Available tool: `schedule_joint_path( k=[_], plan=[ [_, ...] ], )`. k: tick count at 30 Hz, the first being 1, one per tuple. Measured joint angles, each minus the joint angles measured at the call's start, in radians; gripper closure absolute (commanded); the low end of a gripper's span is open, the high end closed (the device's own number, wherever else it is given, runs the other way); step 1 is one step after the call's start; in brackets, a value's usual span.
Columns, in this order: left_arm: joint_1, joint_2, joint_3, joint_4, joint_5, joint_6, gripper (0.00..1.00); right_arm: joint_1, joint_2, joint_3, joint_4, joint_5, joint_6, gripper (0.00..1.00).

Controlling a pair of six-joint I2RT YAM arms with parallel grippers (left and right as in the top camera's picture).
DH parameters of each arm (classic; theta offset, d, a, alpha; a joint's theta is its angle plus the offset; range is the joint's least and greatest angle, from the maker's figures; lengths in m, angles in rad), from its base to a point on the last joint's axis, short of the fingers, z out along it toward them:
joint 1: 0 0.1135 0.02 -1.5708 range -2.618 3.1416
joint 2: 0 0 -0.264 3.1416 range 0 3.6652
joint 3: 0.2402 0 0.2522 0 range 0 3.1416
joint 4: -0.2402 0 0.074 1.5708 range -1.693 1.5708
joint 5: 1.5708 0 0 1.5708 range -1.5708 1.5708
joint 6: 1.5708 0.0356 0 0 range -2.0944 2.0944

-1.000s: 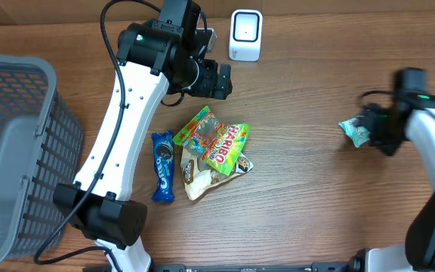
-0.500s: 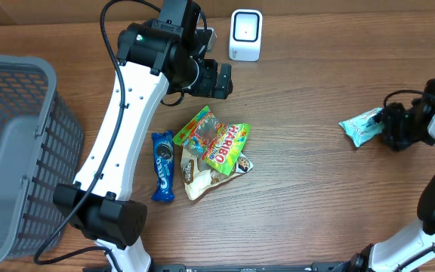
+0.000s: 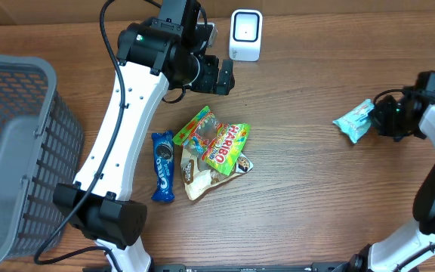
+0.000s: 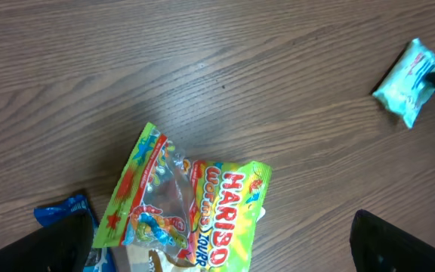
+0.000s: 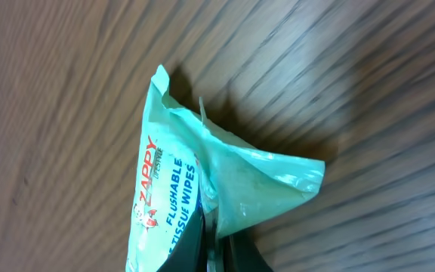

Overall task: Scan the item barcode
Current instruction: 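Carry the wipes pack left and set it beside the Haribo bag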

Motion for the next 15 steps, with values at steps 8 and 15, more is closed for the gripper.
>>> schedule_joint_path(
  k=[8,15],
  plan=[
    [0.0,0.0,0.0,0.027,-0.001,0.0,0.0,0.226,-0.04,0.123,-0.272,0.329,-0.026,0.96],
    [0.0,0.0,0.0,0.052,-0.063,0.0,0.01,0.591,-0.077,0.189,-0.467,0.737,0.132,0.96]
  ],
)
